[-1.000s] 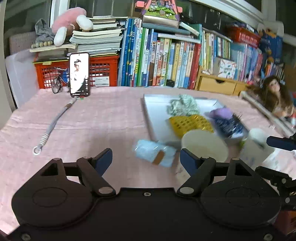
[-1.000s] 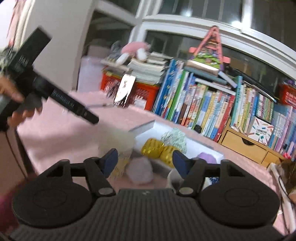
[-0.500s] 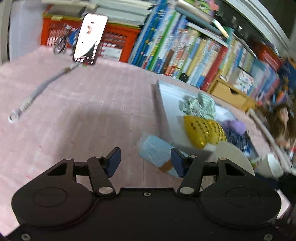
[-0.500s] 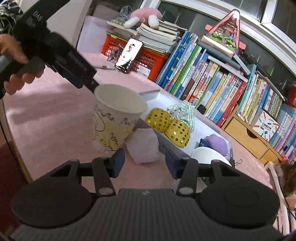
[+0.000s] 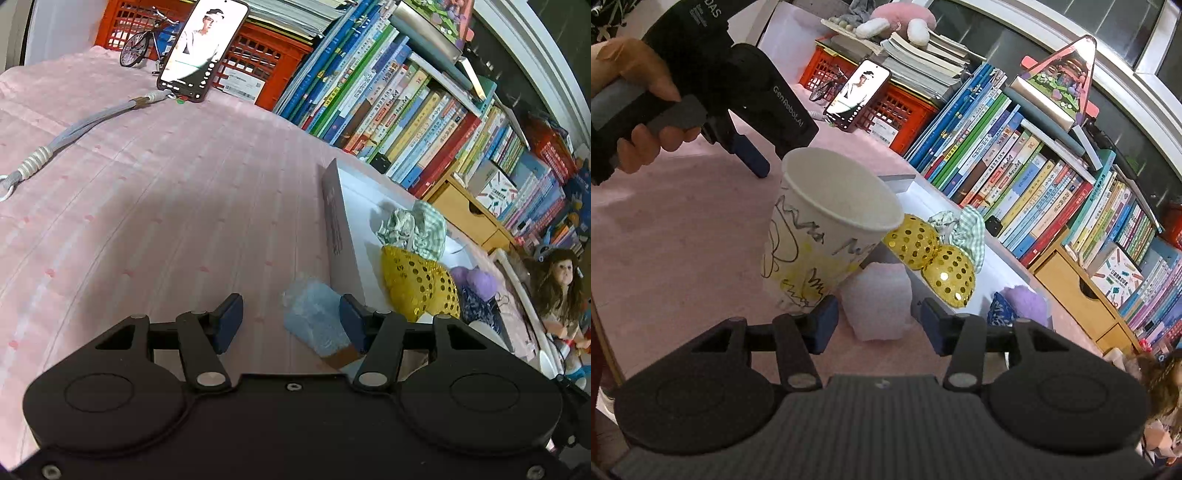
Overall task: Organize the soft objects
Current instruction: 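Grasp the blue face mask packet with the left tool while the right tool grasps the pink sock roll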
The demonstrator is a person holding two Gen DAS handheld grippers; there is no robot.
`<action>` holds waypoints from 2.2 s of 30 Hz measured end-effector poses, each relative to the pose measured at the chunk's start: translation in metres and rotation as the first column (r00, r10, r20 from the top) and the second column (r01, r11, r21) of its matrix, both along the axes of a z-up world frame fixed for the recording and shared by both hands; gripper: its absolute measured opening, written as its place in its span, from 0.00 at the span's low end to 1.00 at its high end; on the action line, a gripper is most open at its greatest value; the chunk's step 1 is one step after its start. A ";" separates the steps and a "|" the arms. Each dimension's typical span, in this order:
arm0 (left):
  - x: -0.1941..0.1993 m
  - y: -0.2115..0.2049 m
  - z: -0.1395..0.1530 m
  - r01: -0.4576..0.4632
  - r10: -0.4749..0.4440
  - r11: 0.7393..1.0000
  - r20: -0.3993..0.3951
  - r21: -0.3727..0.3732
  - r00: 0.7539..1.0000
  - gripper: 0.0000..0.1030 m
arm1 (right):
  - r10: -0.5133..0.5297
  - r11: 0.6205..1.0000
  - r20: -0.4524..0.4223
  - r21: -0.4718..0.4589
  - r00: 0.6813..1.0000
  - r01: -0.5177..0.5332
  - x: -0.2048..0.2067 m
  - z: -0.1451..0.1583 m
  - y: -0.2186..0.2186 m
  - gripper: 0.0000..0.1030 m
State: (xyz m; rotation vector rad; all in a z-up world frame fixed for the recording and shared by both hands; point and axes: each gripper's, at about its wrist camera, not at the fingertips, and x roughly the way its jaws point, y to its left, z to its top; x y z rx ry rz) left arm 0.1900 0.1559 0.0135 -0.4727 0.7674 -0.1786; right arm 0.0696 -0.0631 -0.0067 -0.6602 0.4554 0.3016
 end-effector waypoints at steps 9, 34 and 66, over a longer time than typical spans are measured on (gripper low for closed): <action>0.005 0.000 -0.003 0.003 -0.004 0.999 -0.020 -0.043 1.000 0.39 | -0.006 0.999 0.013 -0.032 1.000 0.006 0.007 -0.004 0.002 0.65; -0.023 0.004 0.000 0.027 -0.026 1.000 -0.056 0.009 0.998 0.06 | 0.030 0.999 0.005 -0.027 1.000 -0.030 0.003 -0.009 0.004 0.37; -0.030 -0.034 -0.001 0.069 -0.071 0.981 0.006 0.179 0.997 0.23 | 0.032 0.999 -0.011 0.006 0.999 -0.032 -0.011 -0.008 0.001 0.37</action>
